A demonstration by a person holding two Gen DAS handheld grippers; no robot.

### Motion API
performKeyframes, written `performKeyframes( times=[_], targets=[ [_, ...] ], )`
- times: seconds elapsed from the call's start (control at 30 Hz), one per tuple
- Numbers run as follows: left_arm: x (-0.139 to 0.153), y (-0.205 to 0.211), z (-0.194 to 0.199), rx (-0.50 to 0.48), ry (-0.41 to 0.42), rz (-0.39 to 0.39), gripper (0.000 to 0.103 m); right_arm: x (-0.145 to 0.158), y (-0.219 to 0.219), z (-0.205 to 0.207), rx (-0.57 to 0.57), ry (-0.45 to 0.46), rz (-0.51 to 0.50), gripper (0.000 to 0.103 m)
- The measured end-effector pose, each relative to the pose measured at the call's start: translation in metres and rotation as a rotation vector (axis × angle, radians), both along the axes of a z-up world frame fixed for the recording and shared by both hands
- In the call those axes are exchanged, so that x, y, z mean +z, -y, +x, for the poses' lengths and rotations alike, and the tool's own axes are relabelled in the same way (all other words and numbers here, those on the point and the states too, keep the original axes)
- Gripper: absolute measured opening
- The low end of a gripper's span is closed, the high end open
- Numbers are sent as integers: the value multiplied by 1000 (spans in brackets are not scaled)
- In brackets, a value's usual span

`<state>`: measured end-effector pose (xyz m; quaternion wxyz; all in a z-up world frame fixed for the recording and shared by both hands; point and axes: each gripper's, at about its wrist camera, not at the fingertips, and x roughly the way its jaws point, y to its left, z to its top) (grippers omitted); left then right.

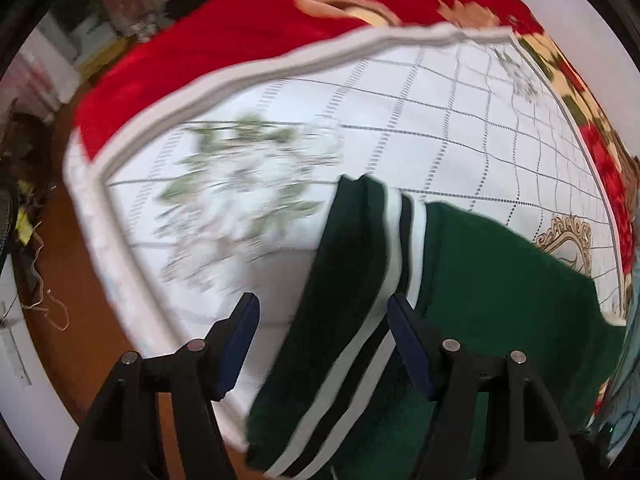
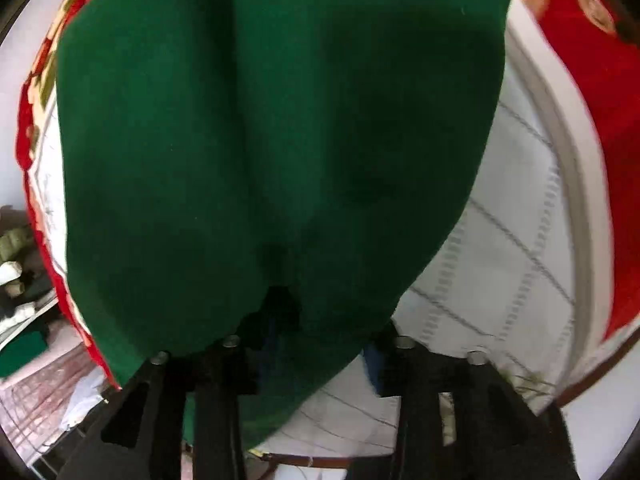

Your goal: Fold large clothes

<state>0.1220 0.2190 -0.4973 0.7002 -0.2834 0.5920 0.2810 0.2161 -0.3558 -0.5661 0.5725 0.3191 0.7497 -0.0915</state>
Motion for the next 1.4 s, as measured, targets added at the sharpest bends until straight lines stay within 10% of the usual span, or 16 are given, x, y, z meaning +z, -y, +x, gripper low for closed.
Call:
performKeyframes(
  times=[0.13,0.2,0.23,0.5,0.67,0.97,1.07,1.17,1.4],
  targets=[
    [-32,3,39,-75,-19,21,62,30,-1,-5,120,80,-97,52],
    [-34,5,52,-121,7,54,11,38,-2,-8,125,102,-95,52],
    [-33,8,59,-145,2,81,7,43,-2,-9,122,114,-92,52],
    [23,15,64,-180,112,189,4,97,-30,11,207,268,-232,52],
    [-14,-12,71,-115,56,163,4,106,-70,52,329,351,-190,52],
    [-8,-6,70,-141,37,182,8,17,-202,151,528,294,-145,51],
    [6,-3,65,-153,92,191,25,-10,-212,164,522,264,-182,52],
    [20,5,63,-154,126,191,101,-12,-219,179,534,186,-186,53],
    [33,49,49,-145,176,103,101,56,-257,147,752,255,-60,53]
  ],
)
